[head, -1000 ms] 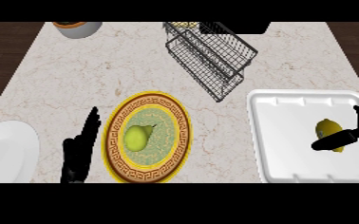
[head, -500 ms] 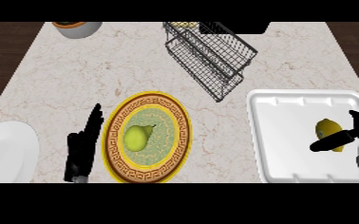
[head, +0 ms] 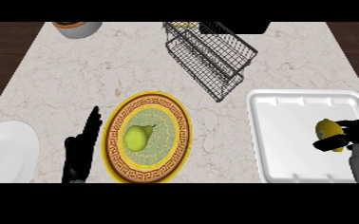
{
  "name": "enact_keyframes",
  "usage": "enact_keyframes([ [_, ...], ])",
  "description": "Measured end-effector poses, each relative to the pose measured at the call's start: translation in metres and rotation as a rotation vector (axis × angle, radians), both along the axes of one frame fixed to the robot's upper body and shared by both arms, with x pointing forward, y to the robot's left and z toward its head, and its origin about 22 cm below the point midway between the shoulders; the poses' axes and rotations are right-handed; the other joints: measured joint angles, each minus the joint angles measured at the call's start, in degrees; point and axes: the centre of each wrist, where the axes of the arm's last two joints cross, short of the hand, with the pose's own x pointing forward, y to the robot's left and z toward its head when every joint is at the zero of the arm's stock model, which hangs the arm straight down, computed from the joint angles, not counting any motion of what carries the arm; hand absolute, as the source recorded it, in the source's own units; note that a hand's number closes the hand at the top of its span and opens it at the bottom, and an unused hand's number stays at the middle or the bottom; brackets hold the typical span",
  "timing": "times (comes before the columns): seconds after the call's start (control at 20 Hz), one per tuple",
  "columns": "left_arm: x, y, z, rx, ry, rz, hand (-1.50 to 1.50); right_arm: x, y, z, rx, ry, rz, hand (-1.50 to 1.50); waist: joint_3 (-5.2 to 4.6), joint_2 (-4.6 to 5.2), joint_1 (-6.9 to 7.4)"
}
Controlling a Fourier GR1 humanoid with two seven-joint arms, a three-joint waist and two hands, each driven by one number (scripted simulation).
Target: Pick the lemon from the tray and place it in the tiered basket
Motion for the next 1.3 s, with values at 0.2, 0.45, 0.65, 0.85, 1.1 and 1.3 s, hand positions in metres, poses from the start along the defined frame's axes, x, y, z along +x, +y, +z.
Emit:
enact_keyframes([
  [0.2, 0.007, 0.001, -0.003, -0.002, 0.000, 0.005, 0.00, 0.000, 0.002, -0.006, -0.016, -0.017, 0.021, 1.50, -0.24, -0.08, -0.13],
  [0.45, 0.001, -0.005, -0.007, 0.001, -0.005, -0.001, 0.00, 0.003, 0.001, -0.014, -0.083, -0.038, 0.093, 1.50, -0.40, -0.16, -0.02],
  [0.65, 0.003, -0.002, -0.004, -0.001, -0.003, -0.002, 0.00, 0.008, 0.061, -0.022, -0.154, -0.060, 0.215, 1.50, -0.84, -0.39, -0.10],
  [0.85, 0.007, -0.002, -0.002, 0.001, 0.001, -0.011, 0.00, 0.008, 0.160, -0.022, -0.181, -0.094, 0.388, 1.50, -0.70, -0.49, 0.43],
  [1.1, 0.007, 0.003, 0.002, -0.001, 0.003, -0.006, 0.00, -0.014, 0.244, -0.003, -0.203, -0.225, 0.483, 1.50, -0.25, -0.37, 0.18],
  [1.3, 0.003, 0.008, 0.000, 0.005, 0.008, 0.008, 0.00, -0.027, 0.267, 0.033, -0.197, -0.406, 0.473, 1.50, -0.12, -0.50, -0.31],
])
